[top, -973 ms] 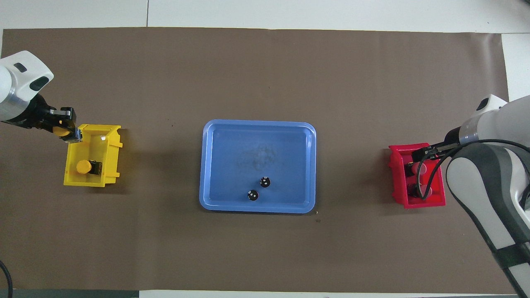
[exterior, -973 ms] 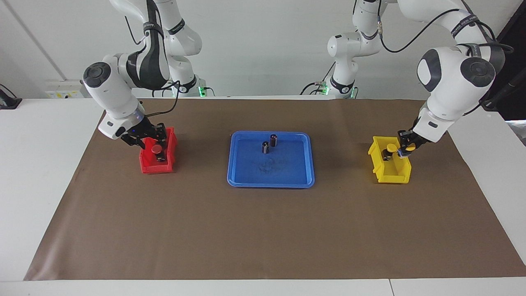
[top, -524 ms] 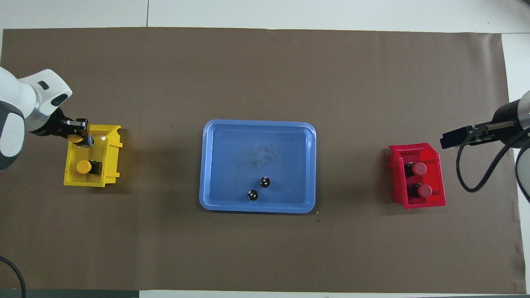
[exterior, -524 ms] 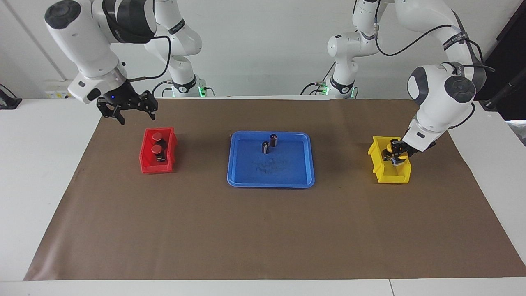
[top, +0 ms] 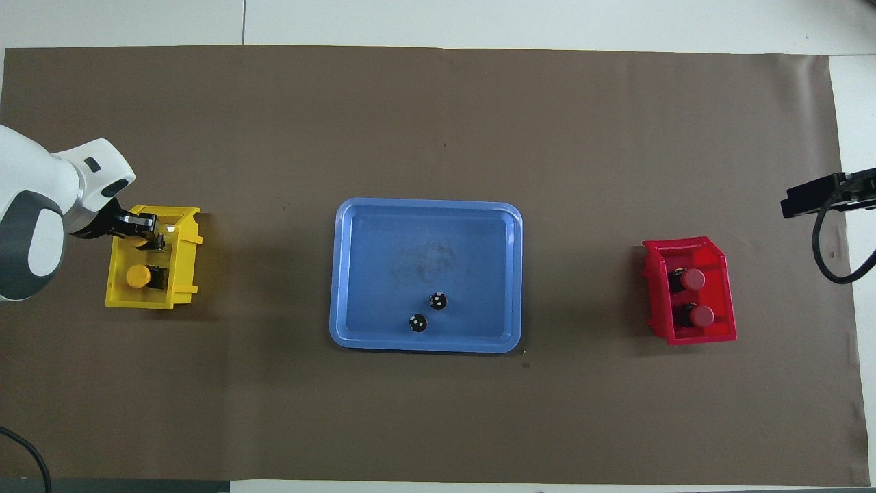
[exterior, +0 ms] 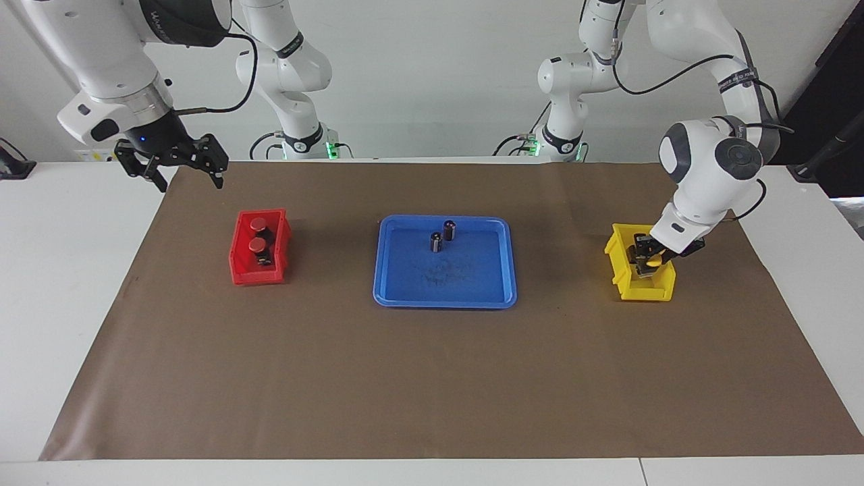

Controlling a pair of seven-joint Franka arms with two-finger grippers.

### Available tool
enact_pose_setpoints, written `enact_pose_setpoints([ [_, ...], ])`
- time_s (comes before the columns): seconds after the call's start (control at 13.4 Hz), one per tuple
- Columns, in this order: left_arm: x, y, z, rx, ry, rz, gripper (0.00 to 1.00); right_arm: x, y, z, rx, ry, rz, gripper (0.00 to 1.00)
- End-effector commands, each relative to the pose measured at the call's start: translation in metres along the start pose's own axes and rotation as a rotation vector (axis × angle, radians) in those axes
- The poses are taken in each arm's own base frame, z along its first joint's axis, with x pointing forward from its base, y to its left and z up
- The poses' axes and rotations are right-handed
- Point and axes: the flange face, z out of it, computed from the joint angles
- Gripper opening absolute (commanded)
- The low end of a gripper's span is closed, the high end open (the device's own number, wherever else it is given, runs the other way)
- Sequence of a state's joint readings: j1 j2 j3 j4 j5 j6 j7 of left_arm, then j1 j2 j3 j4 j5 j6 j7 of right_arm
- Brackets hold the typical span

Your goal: Sort red and yellow buttons by color

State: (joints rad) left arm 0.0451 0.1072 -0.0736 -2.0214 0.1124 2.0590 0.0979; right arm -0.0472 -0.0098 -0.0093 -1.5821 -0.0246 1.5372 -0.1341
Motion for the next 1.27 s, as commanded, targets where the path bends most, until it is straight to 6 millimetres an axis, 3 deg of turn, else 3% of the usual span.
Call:
enact_pose_setpoints([
  [0.0, -0.010, 0.000, 0.010, -0.041, 0.037, 0.018, 0.02, -0.002, 0.005, -0.005, -0.013, -0.014, 0.019, 1.00],
  [0.52, -0.008, 0.001, 0.029, -0.059, 0.054, 0.034, 0.02, -0.001, 0.000, -0.006, -0.014, -0.013, 0.010, 1.00],
  [1.2, -0.001, -0.008, 0.030, -0.066, 0.073, 0.014, 0.01, -0.003, -0.004, -0.008, -0.012, -0.017, 0.047, 1.00],
])
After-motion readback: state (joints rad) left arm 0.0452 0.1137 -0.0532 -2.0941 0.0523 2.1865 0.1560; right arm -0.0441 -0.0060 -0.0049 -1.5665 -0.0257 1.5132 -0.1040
